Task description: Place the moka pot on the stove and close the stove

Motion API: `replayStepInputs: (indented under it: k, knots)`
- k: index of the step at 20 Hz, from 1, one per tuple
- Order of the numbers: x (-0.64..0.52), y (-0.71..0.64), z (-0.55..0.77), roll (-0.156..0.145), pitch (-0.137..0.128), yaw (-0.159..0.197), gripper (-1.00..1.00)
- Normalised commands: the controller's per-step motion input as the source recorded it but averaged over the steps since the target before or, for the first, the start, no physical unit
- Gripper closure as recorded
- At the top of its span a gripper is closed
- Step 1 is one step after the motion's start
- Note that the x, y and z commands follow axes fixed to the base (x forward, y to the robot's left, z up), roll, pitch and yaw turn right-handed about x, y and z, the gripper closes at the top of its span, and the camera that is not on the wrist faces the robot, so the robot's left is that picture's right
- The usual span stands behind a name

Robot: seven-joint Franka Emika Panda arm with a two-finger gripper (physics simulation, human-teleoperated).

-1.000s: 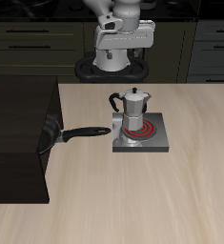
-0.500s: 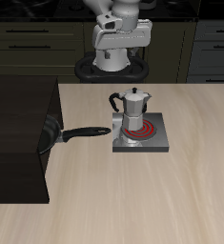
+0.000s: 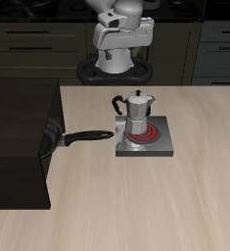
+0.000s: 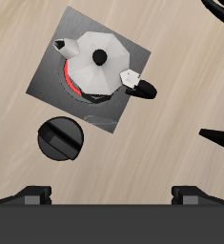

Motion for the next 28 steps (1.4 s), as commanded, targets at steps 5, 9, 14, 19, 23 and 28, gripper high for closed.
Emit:
replayStepInputs:
  k: [5, 9, 14, 19, 23, 28]
  knots:
    - [0.14, 0.0, -0.01, -0.01, 0.036, 0.038, -1.0]
    - [0.04, 0.09, -0.07, 0.013, 0.012, 0.05, -1.0]
    - [0.05, 0.11, -0.12, 0.015, 0.02, 0.069, -1.0]
    - [0.0, 0.21, -0.14, 0.034, 0.007, 0.11, -1.0]
    - [-0.01, 0.26, -0.26, 0.028, 0.04, 0.105, -1.0]
    - [-0.03, 0.09, -0.15, 0.012, 0.025, 0.087, -1.0]
